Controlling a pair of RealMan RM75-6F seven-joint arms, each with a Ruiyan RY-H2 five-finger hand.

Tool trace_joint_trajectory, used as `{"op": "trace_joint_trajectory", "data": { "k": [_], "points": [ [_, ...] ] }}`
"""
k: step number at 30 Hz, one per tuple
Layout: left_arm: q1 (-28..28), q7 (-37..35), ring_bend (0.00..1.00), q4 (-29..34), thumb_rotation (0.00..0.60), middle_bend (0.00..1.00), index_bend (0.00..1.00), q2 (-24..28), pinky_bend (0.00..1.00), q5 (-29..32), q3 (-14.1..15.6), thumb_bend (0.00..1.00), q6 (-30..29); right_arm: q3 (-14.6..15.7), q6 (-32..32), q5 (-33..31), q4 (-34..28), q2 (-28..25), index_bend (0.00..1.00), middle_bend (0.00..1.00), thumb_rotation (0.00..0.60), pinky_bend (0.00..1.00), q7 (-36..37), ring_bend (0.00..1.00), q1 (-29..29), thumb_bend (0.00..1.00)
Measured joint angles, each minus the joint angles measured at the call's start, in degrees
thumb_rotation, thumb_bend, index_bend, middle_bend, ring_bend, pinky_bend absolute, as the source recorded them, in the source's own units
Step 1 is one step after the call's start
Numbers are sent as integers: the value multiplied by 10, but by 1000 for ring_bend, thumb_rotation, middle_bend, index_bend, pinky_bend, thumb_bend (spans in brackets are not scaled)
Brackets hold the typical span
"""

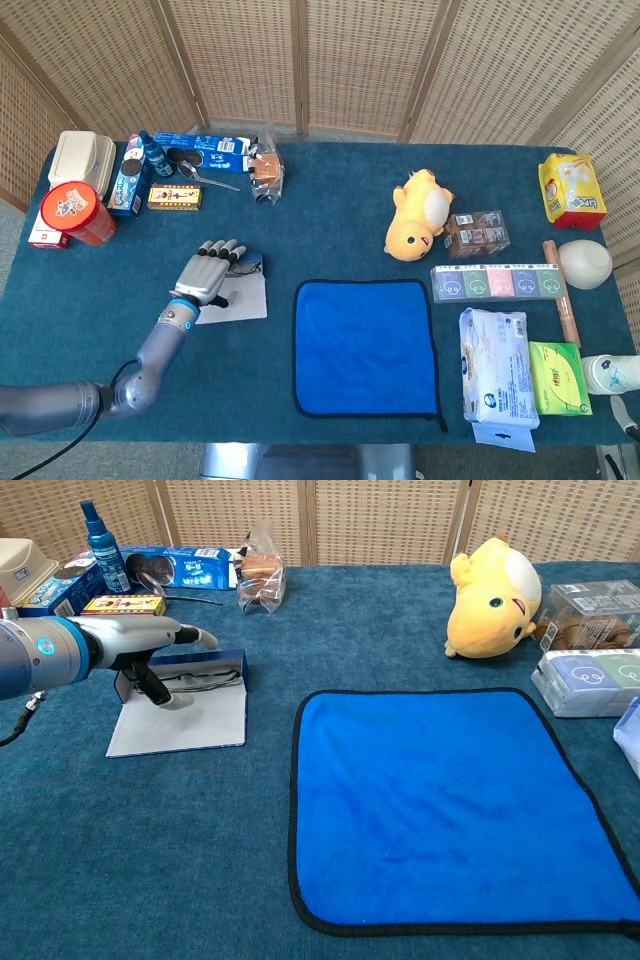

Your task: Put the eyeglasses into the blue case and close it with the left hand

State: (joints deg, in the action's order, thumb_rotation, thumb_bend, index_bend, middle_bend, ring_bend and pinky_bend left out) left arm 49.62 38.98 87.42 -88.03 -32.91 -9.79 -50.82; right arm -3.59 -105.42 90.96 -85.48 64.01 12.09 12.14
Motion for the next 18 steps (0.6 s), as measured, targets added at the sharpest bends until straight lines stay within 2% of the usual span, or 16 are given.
{"op": "trace_joint_trajectory", "data": {
  "k": [3, 6, 18],
  "points": [
    [2, -12, 0, 5, 481, 0, 0, 3, 37, 7, 4, 354, 11, 0, -3, 0, 0, -1, 14, 158, 572, 167, 1, 90, 2, 278],
    [4, -24, 0, 11, 483, 0, 0, 7, 110, 9, 9, 354, 17, 0, -4, 2, 0, -1, 14, 158, 577, 167, 1, 90, 2, 279],
    [-2, -65, 0, 50, 480, 0, 0, 37, 153, -18, 25, 354, 19, 0, -11, 4, 1, 0, 14, 158, 578, 166, 4, 90, 5, 279]
  ]
}}
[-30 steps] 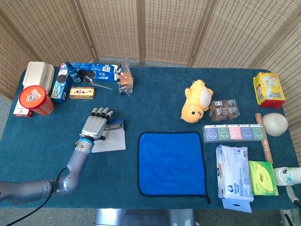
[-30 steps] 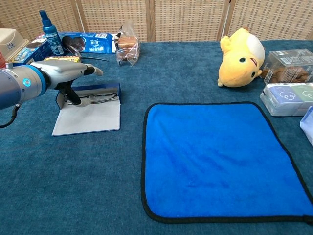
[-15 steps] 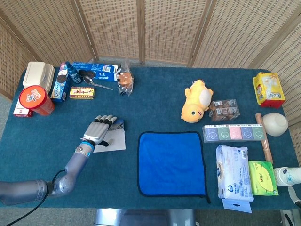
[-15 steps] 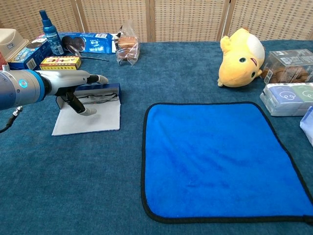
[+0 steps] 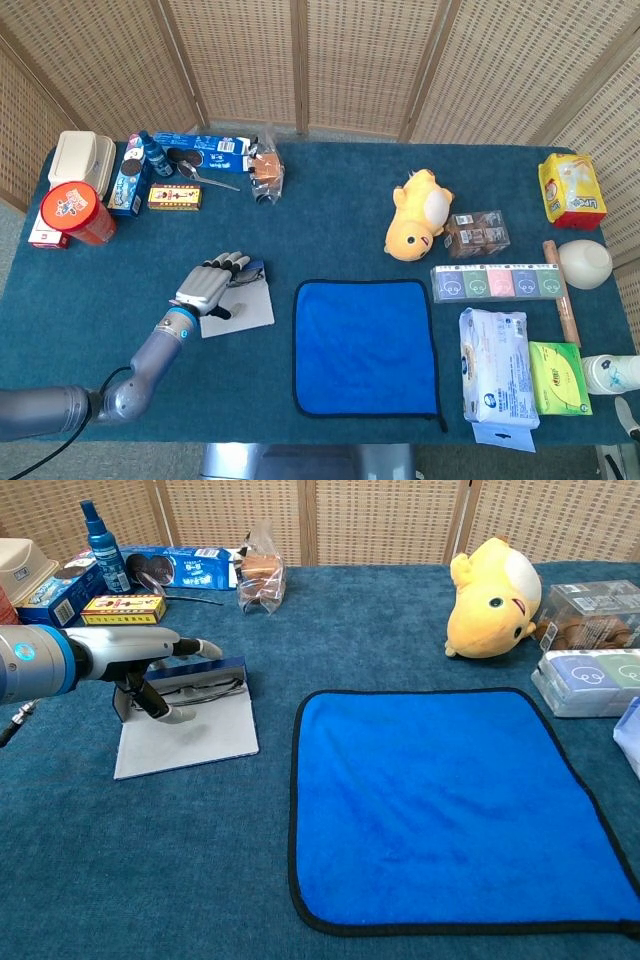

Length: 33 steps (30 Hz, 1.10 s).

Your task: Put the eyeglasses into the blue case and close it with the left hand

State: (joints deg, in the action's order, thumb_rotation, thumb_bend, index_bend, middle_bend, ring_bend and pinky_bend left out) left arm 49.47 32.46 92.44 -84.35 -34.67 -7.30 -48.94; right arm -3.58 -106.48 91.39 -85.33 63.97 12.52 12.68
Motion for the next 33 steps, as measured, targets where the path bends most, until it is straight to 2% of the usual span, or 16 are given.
{"op": "trace_joint_trajectory", "data": {
  "k": [7, 21, 33],
  "points": [
    [4, -20, 0, 8, 476, 0, 0, 6, 158, -8, 5, 354, 9, 1, -5, 4, 0, 0, 13, 158, 576, 167, -1, 90, 2, 278],
    [42, -32, 0, -17, 479, 0, 0, -29, 138, -14, -4, 354, 29, 1, -22, 2, -4, -6, 8, 158, 580, 167, 1, 90, 14, 278],
    [33, -56, 0, 41, 472, 0, 0, -4, 143, -46, 19, 354, 28, 1, -27, 9, -8, -8, 8, 158, 577, 167, -3, 90, 17, 278]
  ]
}}
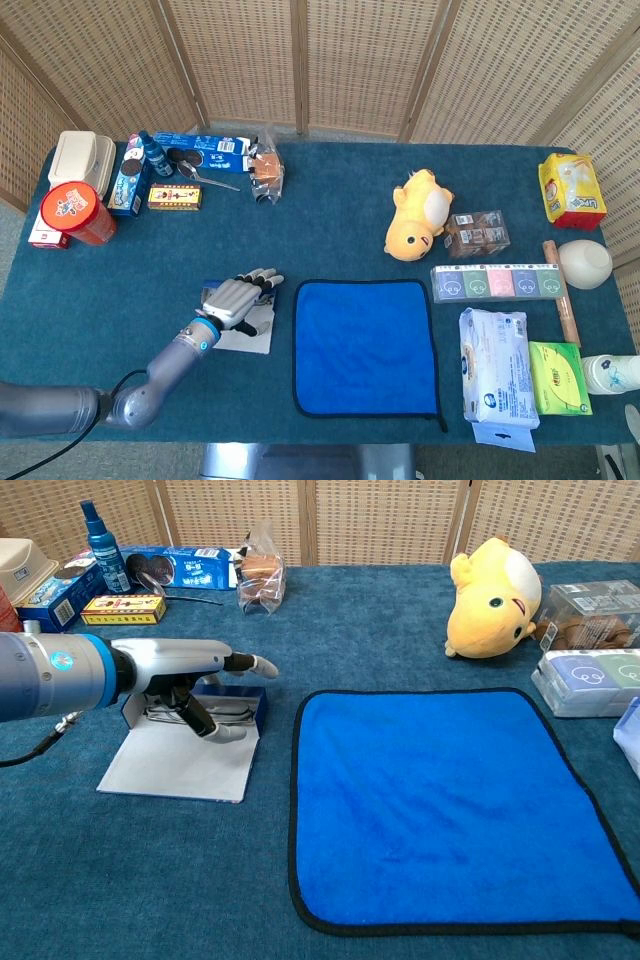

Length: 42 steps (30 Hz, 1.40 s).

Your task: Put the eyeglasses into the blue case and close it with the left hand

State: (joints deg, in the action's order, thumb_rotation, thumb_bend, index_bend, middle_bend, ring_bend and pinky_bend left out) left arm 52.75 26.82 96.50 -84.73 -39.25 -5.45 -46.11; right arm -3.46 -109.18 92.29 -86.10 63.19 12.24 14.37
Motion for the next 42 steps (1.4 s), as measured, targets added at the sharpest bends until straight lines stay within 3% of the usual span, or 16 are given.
{"op": "trace_joint_trajectory", "data": {
  "k": [21, 42],
  "points": [
    [-89, -87, 0, 111, 469, 0, 0, 86, 124, -100, 63, 354, -47, 2, 19, 11, -7, 4, 7, 158, 576, 167, -15, 90, -14, 278],
    [-104, -105, 0, 124, 470, 0, 0, 67, 109, -148, 68, 354, -43, 25, 64, 34, -22, -11, 17, 157, 566, 165, -47, 78, -31, 277]
  ]
}}
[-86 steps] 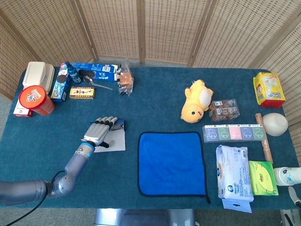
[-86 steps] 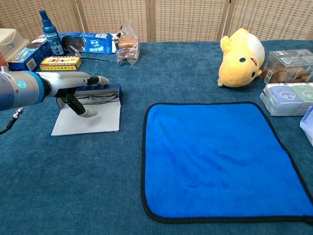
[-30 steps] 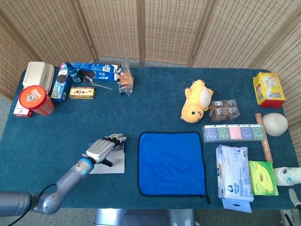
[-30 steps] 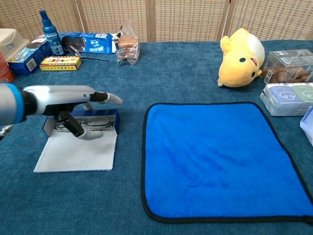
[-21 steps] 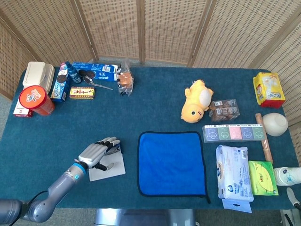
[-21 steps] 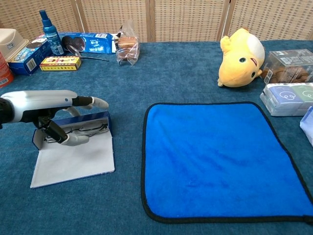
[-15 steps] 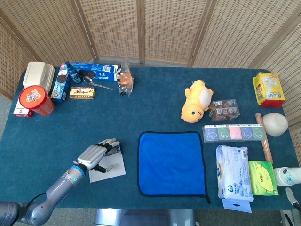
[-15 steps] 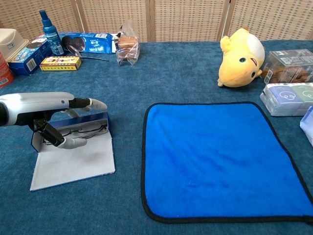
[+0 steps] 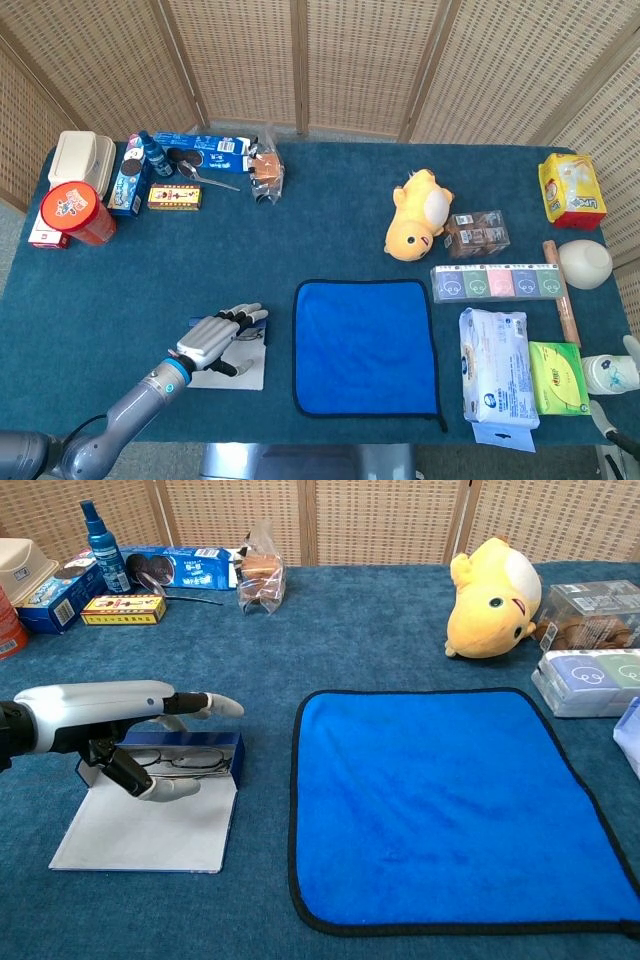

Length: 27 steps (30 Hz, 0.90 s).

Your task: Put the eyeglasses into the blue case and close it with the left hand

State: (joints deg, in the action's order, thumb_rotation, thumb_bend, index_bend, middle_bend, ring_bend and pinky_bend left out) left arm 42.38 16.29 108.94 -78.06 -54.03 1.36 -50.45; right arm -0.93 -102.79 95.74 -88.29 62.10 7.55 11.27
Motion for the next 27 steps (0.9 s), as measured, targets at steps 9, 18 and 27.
{"op": "trace_joint_trajectory", "data": {
  "k": [9, 18, 27],
  "points": [
    [-8, -4, 0, 12, 472, 0, 0, -2, 109, -15, 7, 355, -2, 11, 18, 27, -14, 0, 25, 157, 562, 164, -28, 79, -17, 280],
    [-24, -4, 0, 32, 469, 0, 0, -1, 106, -42, 27, 354, -10, 15, 24, 36, -17, 8, 25, 157, 567, 164, -36, 78, -25, 277],
    [-55, -10, 0, 51, 467, 0, 0, 20, 102, -64, 53, 354, -30, 15, 29, 40, -16, 13, 25, 157, 565, 164, -40, 78, -34, 277]
  ]
}}
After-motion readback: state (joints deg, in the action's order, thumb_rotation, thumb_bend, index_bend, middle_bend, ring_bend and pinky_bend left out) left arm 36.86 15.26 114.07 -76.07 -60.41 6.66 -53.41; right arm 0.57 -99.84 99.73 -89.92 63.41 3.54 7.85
